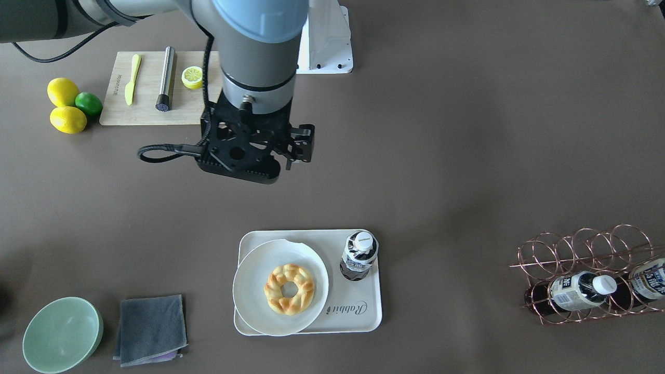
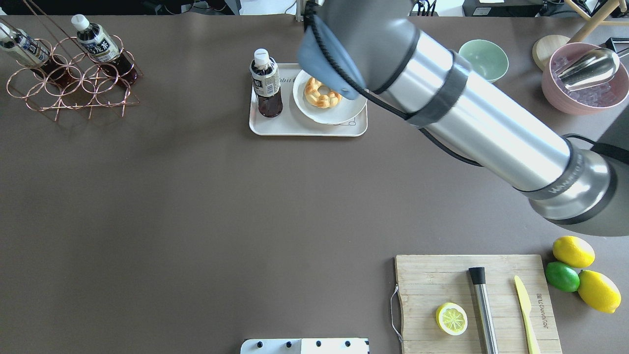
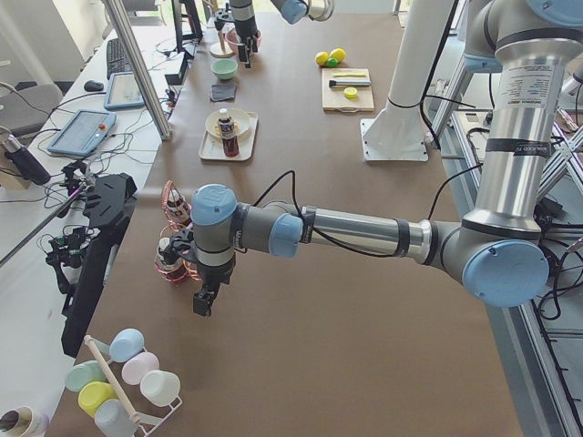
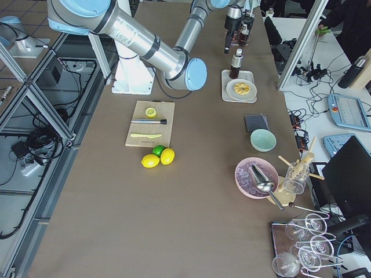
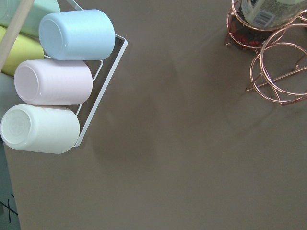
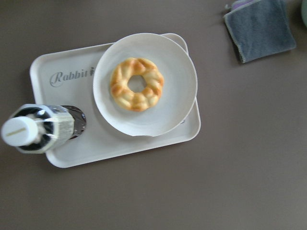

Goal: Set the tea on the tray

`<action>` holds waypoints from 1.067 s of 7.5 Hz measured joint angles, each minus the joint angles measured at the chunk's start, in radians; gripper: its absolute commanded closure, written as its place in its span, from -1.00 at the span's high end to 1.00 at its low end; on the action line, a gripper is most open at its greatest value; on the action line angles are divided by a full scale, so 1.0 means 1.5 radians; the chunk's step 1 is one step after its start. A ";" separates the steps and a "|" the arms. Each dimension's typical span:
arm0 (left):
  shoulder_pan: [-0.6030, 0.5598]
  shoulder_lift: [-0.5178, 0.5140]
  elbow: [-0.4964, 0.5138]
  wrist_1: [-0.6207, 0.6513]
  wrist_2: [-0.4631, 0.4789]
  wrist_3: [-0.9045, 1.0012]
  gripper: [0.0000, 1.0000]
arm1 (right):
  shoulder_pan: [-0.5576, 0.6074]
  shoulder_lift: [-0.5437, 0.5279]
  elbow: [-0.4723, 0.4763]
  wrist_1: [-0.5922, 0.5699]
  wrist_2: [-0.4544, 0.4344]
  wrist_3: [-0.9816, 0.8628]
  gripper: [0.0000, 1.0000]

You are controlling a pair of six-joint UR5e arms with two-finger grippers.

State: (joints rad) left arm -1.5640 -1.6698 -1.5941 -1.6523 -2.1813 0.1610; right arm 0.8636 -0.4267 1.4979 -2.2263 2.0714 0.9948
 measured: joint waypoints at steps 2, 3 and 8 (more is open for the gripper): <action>-0.001 0.002 -0.001 0.002 -0.004 -0.001 0.97 | 0.079 -0.202 0.179 -0.047 0.003 -0.175 1.00; -0.001 0.002 0.000 0.006 -0.021 -0.002 0.97 | 0.117 -0.276 0.213 -0.047 0.004 -0.258 1.00; -0.031 0.004 -0.001 0.099 -0.098 -0.003 0.97 | 0.275 -0.541 0.167 0.177 0.106 -0.510 1.00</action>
State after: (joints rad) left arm -1.6103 -1.6634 -1.5962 -1.5033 -2.3288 0.1569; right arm 1.2766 -1.2389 1.7478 -1.9606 2.2308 0.2294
